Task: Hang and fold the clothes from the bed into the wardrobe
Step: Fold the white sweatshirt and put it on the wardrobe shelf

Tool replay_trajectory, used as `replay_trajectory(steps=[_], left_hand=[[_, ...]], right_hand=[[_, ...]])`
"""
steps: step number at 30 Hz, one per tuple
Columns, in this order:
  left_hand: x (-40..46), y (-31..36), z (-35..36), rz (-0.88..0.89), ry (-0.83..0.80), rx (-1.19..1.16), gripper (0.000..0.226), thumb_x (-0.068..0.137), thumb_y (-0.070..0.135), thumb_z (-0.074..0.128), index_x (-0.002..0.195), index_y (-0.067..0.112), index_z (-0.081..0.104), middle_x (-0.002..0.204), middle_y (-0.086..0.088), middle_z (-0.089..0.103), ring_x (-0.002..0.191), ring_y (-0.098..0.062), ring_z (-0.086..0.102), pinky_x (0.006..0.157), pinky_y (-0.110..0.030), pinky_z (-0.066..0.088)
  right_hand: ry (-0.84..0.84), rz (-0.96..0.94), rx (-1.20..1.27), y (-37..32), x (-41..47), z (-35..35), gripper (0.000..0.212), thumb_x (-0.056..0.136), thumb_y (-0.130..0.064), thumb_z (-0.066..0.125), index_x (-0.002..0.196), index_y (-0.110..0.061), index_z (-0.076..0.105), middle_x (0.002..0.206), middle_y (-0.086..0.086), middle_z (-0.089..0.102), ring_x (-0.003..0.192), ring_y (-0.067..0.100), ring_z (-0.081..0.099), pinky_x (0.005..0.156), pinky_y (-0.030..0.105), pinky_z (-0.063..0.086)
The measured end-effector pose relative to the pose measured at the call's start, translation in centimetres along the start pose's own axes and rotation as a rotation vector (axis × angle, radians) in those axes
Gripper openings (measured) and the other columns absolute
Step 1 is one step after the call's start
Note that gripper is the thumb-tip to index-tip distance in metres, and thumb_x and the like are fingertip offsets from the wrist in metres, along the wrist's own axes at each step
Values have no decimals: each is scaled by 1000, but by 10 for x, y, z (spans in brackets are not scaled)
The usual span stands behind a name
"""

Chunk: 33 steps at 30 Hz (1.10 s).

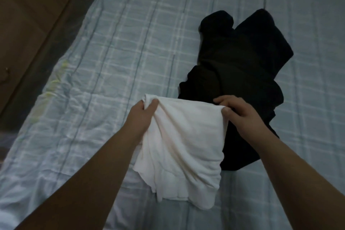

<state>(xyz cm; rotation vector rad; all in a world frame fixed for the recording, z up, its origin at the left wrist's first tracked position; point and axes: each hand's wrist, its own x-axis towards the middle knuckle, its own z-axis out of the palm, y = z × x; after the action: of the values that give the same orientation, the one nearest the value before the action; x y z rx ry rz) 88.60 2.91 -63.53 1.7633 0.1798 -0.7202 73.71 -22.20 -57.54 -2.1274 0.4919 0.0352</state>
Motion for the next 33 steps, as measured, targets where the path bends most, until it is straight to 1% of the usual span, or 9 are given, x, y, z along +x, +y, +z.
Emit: replay_trajectory(steps=[3, 6, 9, 14, 17, 22, 26, 30, 33], left_hand=[[8, 7, 8, 111, 145, 184, 21, 98, 37, 57, 100, 17, 63, 86, 9, 61, 82, -8, 59, 65, -22, 37], [16, 2, 18, 182, 253, 388, 31, 101, 38, 51, 100, 8, 57, 88, -5, 60, 90, -25, 57, 68, -21, 29], [32, -5, 23, 222, 264, 504, 36, 101, 42, 49, 108, 7, 51, 100, -18, 66, 95, -36, 61, 71, -31, 33], [39, -19, 24, 163, 151, 497, 42, 100, 46, 49, 114, 6, 50, 94, -5, 58, 96, -32, 62, 72, -30, 39], [12, -25, 16, 185, 85, 472, 43, 100, 43, 49, 127, 10, 51, 104, 2, 58, 99, -21, 59, 75, -23, 35], [-39, -43, -3, -49, 22, 488, 63, 92, 45, 64, 138, 7, 43, 125, -9, 60, 112, -26, 58, 83, -25, 36], [-52, -61, -16, -126, -182, 443, 60, 82, 46, 76, 128, 11, 59, 117, -1, 65, 107, -18, 61, 82, -26, 43], [-53, -49, -23, -95, -384, 425, 65, 79, 35, 82, 135, 19, 54, 124, 7, 61, 113, -14, 58, 94, -29, 46], [-61, -44, -42, -106, -446, 289, 74, 74, 32, 85, 137, 29, 47, 123, 12, 65, 112, -14, 63, 94, -33, 51]], right_hand=[[38, 73, -80, -2, 10, 4, 17, 100, -26, 53, 88, -31, 64, 93, -6, 64, 92, 12, 58, 79, 32, 45], [155, 132, -584, 11, 22, 20, 20, 99, -40, 43, 86, -29, 54, 72, -2, 55, 74, 20, 53, 68, 36, 42], [232, 262, -716, 25, 31, 28, 27, 95, -50, 41, 84, -27, 49, 69, -3, 53, 78, 23, 51, 76, 40, 42], [269, 361, -595, 36, 35, 35, 35, 97, -53, 43, 99, -20, 57, 73, -5, 44, 93, 32, 54, 86, 45, 42], [344, 323, -503, 25, 18, 40, 34, 97, -46, 50, 115, -18, 57, 98, 6, 59, 103, 31, 52, 90, 46, 39], [654, 335, 38, 6, -69, 77, 48, 90, -32, 65, 130, -20, 41, 127, 2, 45, 114, 20, 52, 101, 42, 47], [519, 671, 312, -1, -127, 126, 54, 88, -34, 72, 127, -11, 42, 114, 7, 55, 101, 24, 60, 91, 40, 50], [311, 682, 283, 4, -140, 137, 36, 91, -27, 69, 120, -18, 50, 114, -1, 58, 109, 20, 59, 89, 29, 42], [275, 688, 304, 9, -129, 128, 44, 87, -34, 70, 124, -18, 54, 113, -2, 62, 112, 27, 61, 97, 41, 48]])
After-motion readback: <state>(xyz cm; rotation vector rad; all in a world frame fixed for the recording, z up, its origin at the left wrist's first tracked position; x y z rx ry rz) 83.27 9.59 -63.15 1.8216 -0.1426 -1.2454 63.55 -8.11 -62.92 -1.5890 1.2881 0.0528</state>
